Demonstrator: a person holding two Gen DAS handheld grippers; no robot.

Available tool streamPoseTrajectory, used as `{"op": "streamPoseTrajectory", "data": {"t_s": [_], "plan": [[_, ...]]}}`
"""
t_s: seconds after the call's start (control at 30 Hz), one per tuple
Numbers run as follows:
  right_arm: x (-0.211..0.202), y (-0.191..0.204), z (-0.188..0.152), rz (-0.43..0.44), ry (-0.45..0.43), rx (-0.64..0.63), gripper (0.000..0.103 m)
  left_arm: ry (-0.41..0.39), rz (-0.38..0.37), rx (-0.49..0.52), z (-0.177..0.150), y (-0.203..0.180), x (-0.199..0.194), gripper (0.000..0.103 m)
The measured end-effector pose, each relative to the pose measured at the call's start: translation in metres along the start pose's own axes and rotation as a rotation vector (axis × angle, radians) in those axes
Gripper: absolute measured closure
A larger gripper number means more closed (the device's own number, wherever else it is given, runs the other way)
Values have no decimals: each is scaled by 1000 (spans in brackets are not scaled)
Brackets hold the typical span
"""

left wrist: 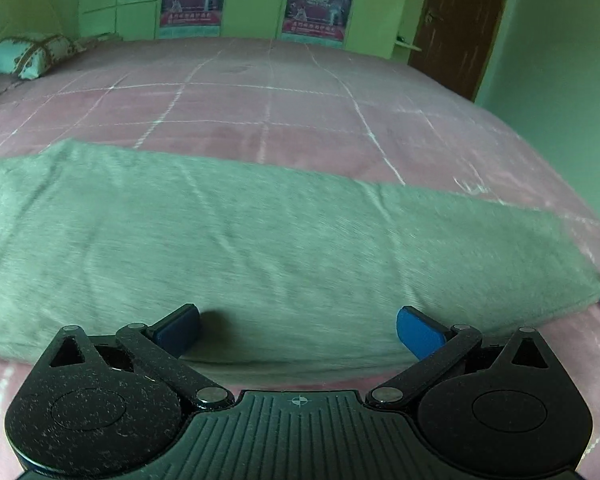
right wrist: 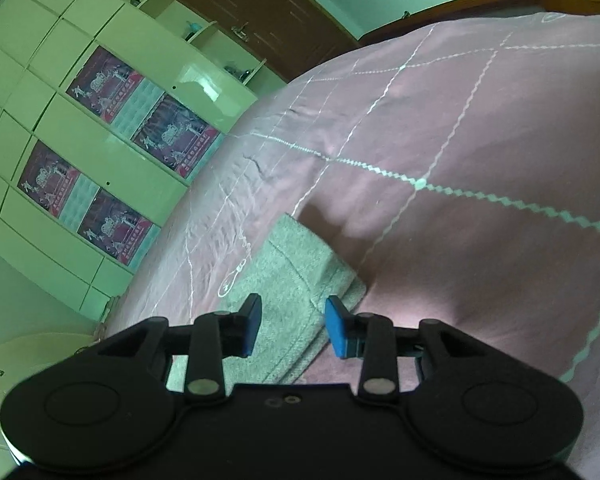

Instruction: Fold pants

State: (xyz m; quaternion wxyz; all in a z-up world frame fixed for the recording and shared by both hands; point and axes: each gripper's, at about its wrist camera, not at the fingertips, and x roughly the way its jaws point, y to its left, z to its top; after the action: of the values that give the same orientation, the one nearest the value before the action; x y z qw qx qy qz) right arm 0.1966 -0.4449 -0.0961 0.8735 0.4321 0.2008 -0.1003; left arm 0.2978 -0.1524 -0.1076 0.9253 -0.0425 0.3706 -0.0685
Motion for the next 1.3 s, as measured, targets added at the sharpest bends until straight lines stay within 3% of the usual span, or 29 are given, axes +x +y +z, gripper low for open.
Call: {"op": "streamPoseTrajectory", "data": {"t_s": [0.07, 0.2, 0.4, 0.53, 0.63, 0.87, 0.93, 1.0, 1.1, 1.3], "plan": [[0, -4, 1, -12, -13, 18, 75, 22, 44, 59, -4, -12, 6, 0], [1, -22, 0, -1, -20, 126, 76, 25, 44, 65, -6, -11, 10, 0], [12, -26, -6, 19, 20, 140, 77, 15, 63, 67, -8, -15, 9, 0], [27, -19, -5, 7, 84, 102, 79, 13, 72, 70, -7, -17, 12, 0], [34, -18, -7, -50, 92, 64, 97, 5, 85, 75, -9, -18, 12, 0], [37, -16, -7, -55, 88, 75, 97, -6, 80, 76, -11, -18, 13, 0], [32, -7, -3, -43, 71, 38, 98, -18, 42, 52, -7, -10, 7, 0], [27, 2, -1, -34, 58, 24, 98, -67, 22, 33, -3, 7, -12, 0], [21, 31, 0, 2, 44, -56, 99, -110, 59, 31, 0, 63, -37, 0], [34, 138, -32, 85, 55, -311, 99, -136, 245, -144, 1, 240, -82, 0]]}}
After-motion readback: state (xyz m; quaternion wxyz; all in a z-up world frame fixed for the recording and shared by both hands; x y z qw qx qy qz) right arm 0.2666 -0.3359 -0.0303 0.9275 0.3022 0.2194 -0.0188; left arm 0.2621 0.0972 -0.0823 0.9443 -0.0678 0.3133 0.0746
